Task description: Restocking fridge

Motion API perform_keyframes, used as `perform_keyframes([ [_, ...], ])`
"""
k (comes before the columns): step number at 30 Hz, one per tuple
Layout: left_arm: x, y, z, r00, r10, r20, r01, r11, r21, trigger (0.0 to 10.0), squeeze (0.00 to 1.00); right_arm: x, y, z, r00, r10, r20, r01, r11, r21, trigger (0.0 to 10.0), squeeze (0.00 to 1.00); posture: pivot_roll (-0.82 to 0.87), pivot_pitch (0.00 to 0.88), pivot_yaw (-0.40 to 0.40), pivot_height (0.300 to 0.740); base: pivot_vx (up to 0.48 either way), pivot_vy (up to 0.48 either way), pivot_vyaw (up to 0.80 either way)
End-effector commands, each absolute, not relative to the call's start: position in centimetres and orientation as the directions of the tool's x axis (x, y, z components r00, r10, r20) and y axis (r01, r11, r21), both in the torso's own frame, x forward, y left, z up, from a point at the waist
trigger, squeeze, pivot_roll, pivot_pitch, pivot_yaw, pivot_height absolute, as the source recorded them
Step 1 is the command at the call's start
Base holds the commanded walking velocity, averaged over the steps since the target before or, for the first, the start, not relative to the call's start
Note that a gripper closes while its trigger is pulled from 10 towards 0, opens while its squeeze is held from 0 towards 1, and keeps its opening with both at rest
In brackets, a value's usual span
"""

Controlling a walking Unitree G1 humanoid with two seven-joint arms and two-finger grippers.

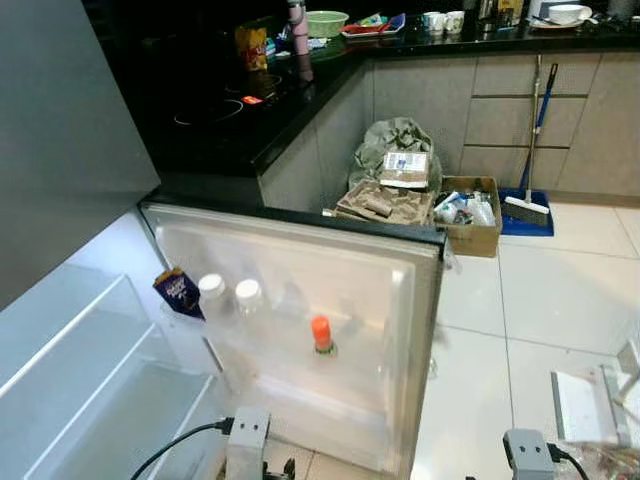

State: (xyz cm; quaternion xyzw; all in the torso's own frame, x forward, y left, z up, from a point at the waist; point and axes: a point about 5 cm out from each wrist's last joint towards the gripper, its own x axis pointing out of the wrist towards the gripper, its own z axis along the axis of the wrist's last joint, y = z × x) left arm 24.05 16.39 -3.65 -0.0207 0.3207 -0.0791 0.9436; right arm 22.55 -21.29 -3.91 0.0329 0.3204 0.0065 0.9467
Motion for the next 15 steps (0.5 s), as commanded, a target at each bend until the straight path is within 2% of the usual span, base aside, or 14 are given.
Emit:
perform_keyframes([
  [1, 23.52, 16.72, -4.0, 0.768, -0.157, -0.621, 0.132, 0.987, -0.086, 10.0, 0.0, 22.04, -21.01, -4.37, 0.783, 0.035, -0.621, 0.011, 0.998, 0.069, 10.0, 0.0, -0.08, 0.119, 0.092, 0.74, -0.48, 0.0, 0.0],
  [15, 23.65, 16.64, -3.81, 0.769, -0.167, -0.617, 0.142, 0.986, -0.089, 10.0, 0.0, 22.27, -21.04, -4.17, 0.791, 0.035, -0.611, 0.014, 0.997, 0.075, 10.0, 0.0, -0.08, 0.123, 0.094, 0.74, -0.449, 0.0, 0.0],
])
